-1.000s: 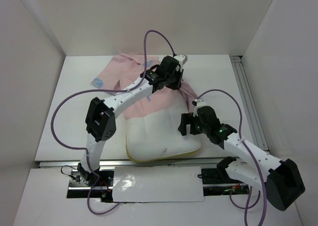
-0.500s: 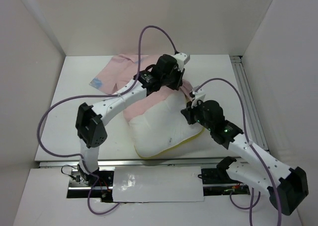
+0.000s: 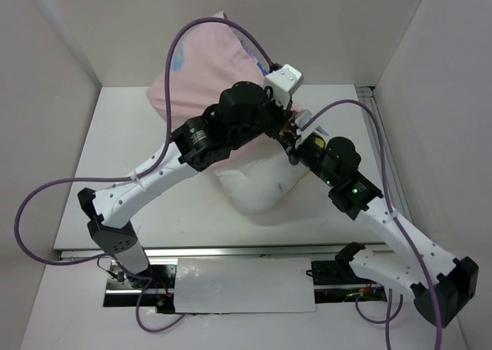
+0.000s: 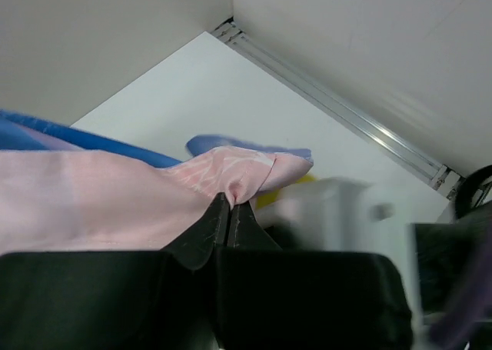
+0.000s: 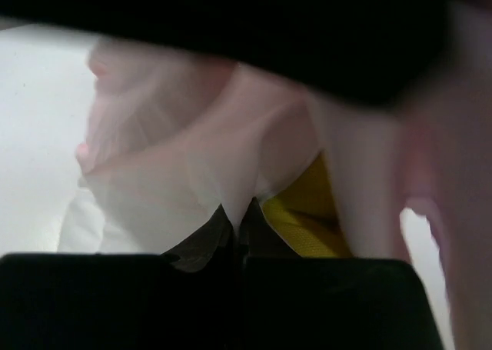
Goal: Put the pillow into the pillowcase
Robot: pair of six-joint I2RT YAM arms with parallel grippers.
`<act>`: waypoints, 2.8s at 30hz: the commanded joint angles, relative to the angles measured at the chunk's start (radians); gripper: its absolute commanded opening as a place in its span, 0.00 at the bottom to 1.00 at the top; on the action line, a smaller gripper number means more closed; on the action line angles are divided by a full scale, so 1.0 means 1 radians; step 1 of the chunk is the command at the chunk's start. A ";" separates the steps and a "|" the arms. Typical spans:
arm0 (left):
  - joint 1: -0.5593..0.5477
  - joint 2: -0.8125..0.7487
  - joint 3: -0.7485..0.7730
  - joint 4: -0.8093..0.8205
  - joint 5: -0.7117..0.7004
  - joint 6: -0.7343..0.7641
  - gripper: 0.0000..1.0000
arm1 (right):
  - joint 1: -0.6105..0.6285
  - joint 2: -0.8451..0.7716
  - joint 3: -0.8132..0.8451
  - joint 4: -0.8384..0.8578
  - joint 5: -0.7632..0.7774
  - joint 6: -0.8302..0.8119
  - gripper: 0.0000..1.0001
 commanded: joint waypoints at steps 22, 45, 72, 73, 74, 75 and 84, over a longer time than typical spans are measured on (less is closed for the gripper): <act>0.149 0.277 0.160 0.001 0.282 -0.196 0.00 | -0.025 0.077 -0.197 0.649 0.017 0.120 0.00; 0.304 0.326 0.057 -0.001 0.333 -0.277 1.00 | -0.219 0.198 -0.096 -0.014 0.199 0.395 1.00; 0.533 -0.748 -1.406 0.157 0.186 -0.572 0.88 | 0.497 0.609 0.096 -0.435 0.368 0.467 1.00; 0.522 -0.748 -1.434 0.191 0.197 -0.551 0.88 | 0.497 0.623 0.096 -0.435 0.393 0.467 0.95; 0.512 -0.736 -1.446 0.226 0.209 -0.537 0.87 | 0.497 0.623 0.087 -0.418 0.393 0.467 0.75; 0.484 -0.727 -1.455 0.293 0.209 -0.523 0.87 | 0.497 0.623 0.078 -0.406 0.393 0.467 0.61; 0.413 -0.573 -1.434 0.450 0.132 -0.400 0.83 | 0.434 0.583 0.065 -0.374 0.346 0.476 0.00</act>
